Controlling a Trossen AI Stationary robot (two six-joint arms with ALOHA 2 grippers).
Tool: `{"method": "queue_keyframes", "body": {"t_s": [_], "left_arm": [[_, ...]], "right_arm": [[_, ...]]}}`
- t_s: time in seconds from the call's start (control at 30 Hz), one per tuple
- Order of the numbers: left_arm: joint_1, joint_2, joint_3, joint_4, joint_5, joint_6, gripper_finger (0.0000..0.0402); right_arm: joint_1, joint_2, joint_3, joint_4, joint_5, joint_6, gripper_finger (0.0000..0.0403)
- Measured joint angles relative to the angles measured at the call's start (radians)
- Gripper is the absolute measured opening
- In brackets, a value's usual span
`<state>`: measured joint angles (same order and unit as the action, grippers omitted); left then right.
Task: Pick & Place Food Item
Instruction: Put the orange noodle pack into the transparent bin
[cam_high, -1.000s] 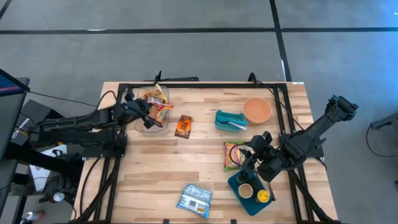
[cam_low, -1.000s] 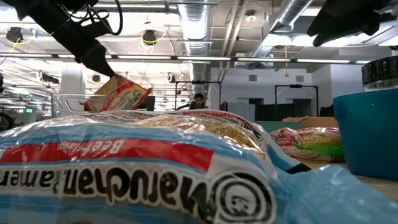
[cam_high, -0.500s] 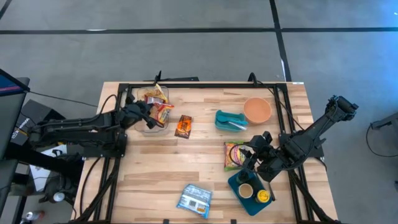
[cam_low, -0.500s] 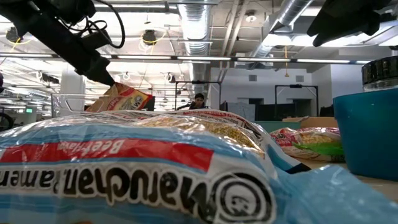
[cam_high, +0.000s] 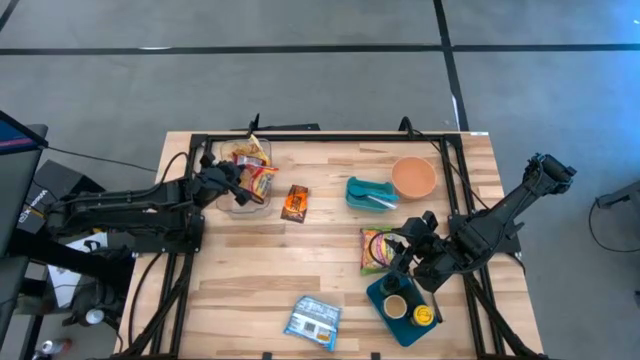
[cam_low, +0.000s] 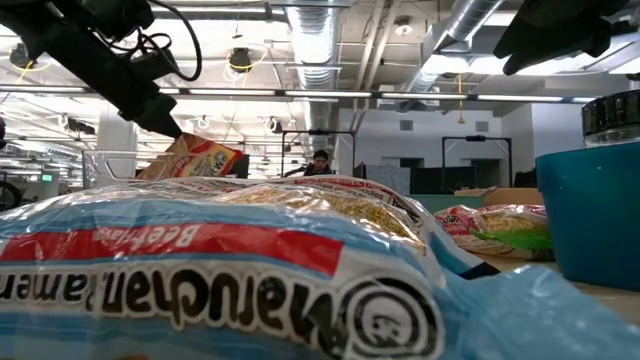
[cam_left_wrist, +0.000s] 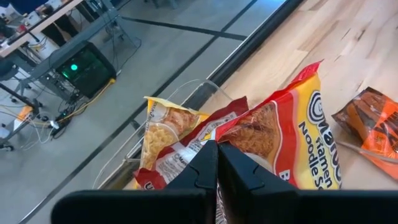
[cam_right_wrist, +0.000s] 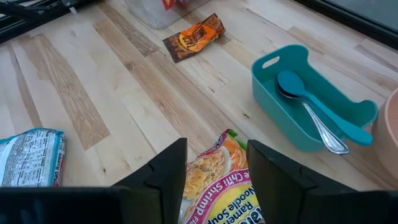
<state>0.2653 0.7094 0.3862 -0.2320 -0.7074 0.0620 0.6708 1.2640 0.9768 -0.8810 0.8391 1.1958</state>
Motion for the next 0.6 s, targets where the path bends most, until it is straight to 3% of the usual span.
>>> {"method": "queue_keyframes", "body": {"t_s": [0.6], "left_arm": [[0.000, 0.000, 0.000, -0.050, 0.000, 0.000, 0.0000]], "right_arm": [[0.000, 0.000, 0.000, 0.000, 0.000, 0.000, 0.0161]]}}
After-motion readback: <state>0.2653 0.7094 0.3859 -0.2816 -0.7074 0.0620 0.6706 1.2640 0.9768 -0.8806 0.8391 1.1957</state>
